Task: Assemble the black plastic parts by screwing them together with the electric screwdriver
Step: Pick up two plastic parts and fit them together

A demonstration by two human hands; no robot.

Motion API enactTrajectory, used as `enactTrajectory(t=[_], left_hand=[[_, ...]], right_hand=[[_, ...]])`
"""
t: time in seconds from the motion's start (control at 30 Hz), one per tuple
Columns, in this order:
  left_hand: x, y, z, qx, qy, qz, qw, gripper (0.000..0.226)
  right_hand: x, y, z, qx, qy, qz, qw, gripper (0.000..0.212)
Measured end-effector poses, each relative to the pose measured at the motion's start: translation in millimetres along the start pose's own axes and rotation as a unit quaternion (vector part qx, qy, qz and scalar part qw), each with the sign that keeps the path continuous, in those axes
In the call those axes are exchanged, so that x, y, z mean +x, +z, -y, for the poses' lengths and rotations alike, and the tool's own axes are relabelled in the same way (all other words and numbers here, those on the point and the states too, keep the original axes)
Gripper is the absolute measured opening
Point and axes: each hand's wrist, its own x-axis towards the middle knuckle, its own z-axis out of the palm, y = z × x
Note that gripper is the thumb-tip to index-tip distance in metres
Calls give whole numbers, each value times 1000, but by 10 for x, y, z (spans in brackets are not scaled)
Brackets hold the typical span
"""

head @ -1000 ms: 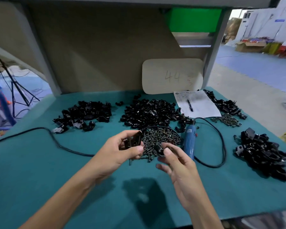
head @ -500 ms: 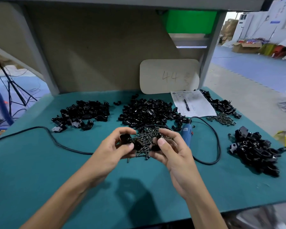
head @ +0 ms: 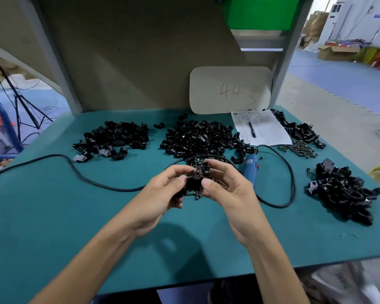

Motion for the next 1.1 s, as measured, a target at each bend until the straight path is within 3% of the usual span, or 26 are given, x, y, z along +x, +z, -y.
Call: enactTrajectory(t=[0.23, 0.63, 1.1], left_hand=[[68, 140, -14, -52, -38, -22, 998, 20], [68, 144, -15, 76, 79, -37, 993, 26], [39, 256, -88, 42, 155, -67, 985, 37]], right_hand=[[25, -50, -33, -78, -8, -2, 997, 44], [2, -58, -46, -22, 12, 4, 1000, 24], [-37, -8, 98, 69, 5, 14, 998, 23]])
